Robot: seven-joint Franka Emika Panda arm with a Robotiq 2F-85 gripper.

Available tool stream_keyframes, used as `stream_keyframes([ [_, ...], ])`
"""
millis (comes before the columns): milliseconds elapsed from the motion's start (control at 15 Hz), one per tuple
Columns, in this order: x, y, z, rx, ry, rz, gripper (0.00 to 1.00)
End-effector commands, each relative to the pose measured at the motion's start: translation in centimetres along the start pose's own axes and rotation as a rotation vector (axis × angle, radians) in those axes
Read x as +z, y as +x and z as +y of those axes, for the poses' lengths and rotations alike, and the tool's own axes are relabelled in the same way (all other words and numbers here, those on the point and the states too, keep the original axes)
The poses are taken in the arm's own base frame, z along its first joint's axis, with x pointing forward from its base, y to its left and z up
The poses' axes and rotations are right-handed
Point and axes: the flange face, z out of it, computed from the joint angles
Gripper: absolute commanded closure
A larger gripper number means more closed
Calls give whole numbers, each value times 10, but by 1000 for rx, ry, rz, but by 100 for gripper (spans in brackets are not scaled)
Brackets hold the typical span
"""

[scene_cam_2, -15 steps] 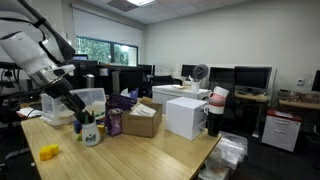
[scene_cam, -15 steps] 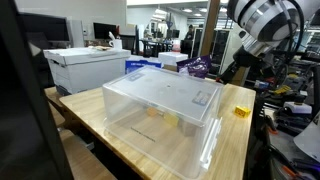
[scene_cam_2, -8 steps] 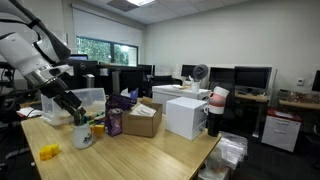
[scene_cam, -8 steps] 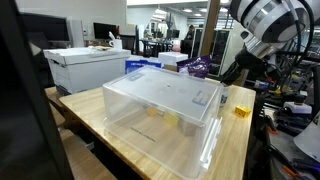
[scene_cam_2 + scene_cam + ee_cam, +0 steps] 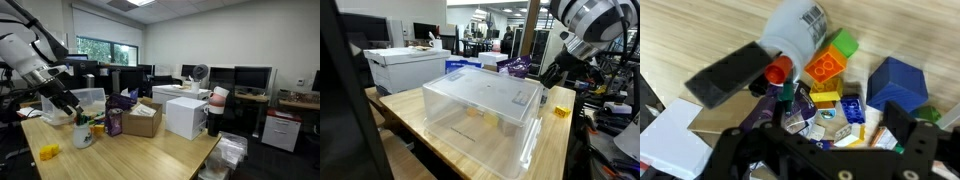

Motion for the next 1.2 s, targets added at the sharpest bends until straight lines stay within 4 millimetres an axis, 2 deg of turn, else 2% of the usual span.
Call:
stream_keyframes([
  [0, 5, -14, 0, -35, -18, -42, 0],
  [333, -9, 1, -10, -86, -37, 30, 0],
  [600, -24, 24, -22, -45, 9, 105, 0],
  [933, -56, 61, -41, 130, 123, 214, 0],
  [1133, -74, 78, -44, 254, 176, 261, 0],
])
